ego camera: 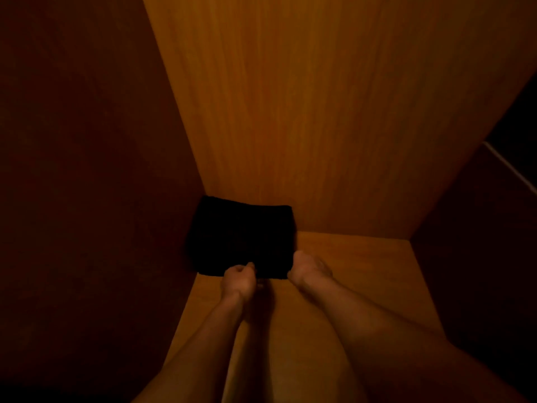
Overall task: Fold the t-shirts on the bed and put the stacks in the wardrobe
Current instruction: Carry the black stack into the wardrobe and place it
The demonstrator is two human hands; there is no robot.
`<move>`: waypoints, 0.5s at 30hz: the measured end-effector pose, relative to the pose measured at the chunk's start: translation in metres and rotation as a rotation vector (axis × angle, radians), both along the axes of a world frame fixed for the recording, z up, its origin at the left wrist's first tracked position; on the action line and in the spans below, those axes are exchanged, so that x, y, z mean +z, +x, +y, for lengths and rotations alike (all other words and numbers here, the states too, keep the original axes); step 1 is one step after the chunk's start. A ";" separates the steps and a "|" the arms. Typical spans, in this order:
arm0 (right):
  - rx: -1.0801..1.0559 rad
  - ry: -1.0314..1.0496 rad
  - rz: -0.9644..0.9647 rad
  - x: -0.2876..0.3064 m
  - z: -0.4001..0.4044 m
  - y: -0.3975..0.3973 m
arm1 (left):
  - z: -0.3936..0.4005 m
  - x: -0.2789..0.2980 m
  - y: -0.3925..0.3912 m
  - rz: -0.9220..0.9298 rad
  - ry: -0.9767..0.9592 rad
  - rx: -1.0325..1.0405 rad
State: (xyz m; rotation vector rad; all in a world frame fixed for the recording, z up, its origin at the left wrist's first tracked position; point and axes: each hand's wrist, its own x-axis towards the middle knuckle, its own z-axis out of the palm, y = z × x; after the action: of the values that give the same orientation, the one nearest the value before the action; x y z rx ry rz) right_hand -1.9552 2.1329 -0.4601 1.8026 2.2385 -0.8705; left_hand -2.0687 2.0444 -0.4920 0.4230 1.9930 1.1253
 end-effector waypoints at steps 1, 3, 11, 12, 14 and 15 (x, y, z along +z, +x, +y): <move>0.003 0.002 0.028 0.002 -0.001 0.005 | -0.002 0.006 0.008 0.022 0.020 0.006; 0.011 0.029 0.049 0.008 -0.003 0.017 | -0.009 0.017 0.024 0.049 0.050 0.007; 0.043 0.066 0.100 0.003 -0.049 0.021 | -0.048 0.030 0.061 0.163 0.057 0.047; 0.040 0.046 0.115 -0.002 -0.062 0.017 | -0.058 0.025 0.065 0.158 0.036 0.074; 0.016 -0.031 0.160 -0.019 -0.097 0.017 | -0.079 0.015 0.075 0.132 -0.030 0.155; 0.027 -0.065 0.164 -0.027 -0.117 0.021 | -0.090 0.014 0.080 0.095 -0.066 0.191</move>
State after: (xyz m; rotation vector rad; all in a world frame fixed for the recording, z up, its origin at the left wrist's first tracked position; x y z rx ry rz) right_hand -1.9344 2.0161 -0.4871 1.7258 2.2949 -1.1098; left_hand -1.9884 1.9540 -0.4777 0.2598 2.1837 1.1710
